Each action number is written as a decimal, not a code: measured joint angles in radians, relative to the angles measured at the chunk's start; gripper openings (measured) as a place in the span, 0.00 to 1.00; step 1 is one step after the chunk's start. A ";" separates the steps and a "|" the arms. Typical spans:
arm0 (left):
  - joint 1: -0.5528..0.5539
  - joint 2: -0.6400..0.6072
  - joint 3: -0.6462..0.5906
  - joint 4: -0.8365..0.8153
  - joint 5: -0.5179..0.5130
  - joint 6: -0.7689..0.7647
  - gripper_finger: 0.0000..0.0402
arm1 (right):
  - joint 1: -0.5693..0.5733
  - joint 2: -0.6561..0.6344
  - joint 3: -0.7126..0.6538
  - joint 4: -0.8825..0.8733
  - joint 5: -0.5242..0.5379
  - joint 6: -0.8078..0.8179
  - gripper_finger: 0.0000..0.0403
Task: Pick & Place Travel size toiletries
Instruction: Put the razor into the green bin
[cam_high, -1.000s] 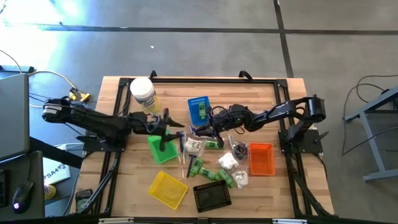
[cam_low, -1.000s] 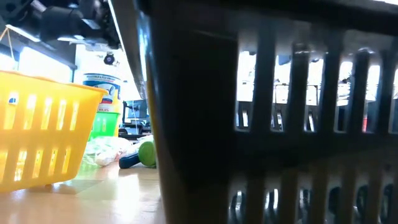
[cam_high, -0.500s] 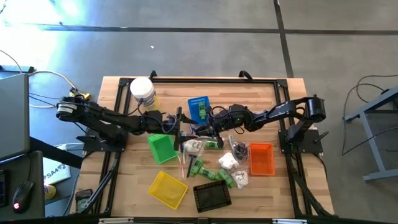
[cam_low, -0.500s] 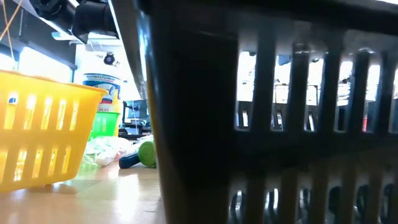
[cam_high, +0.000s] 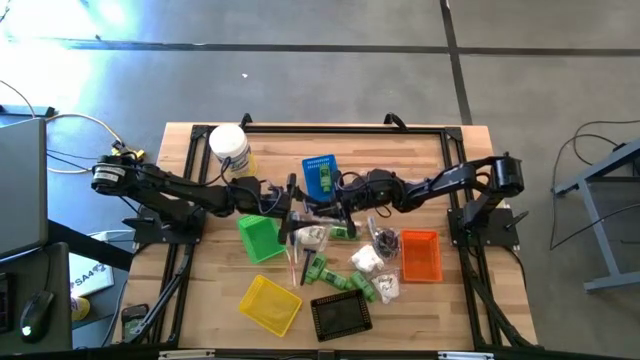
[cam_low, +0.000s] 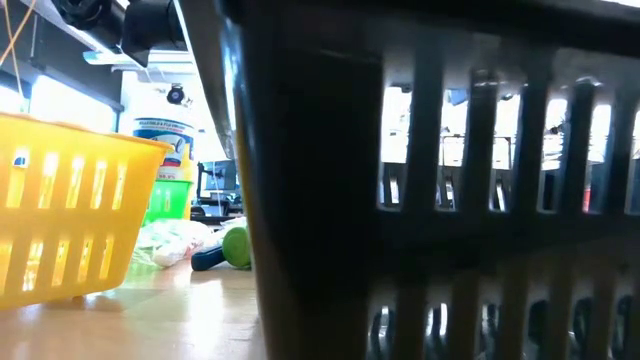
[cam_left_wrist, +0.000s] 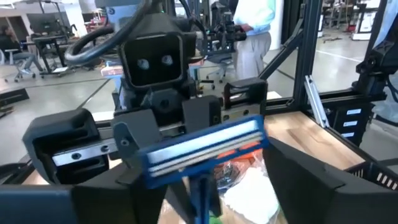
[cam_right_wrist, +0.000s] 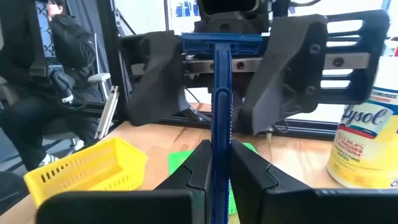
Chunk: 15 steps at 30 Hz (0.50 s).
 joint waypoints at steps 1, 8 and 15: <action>0.000 0.000 0.000 0.000 0.000 -0.006 0.55 | 0.001 0.000 0.000 0.001 0.000 0.000 0.08; 0.000 0.000 0.000 -0.001 -0.016 -0.016 0.27 | 0.012 0.000 0.000 0.007 0.035 -0.016 0.08; 0.000 0.000 0.000 -0.008 -0.019 -0.013 0.06 | 0.040 0.000 0.000 0.022 0.083 -0.060 0.08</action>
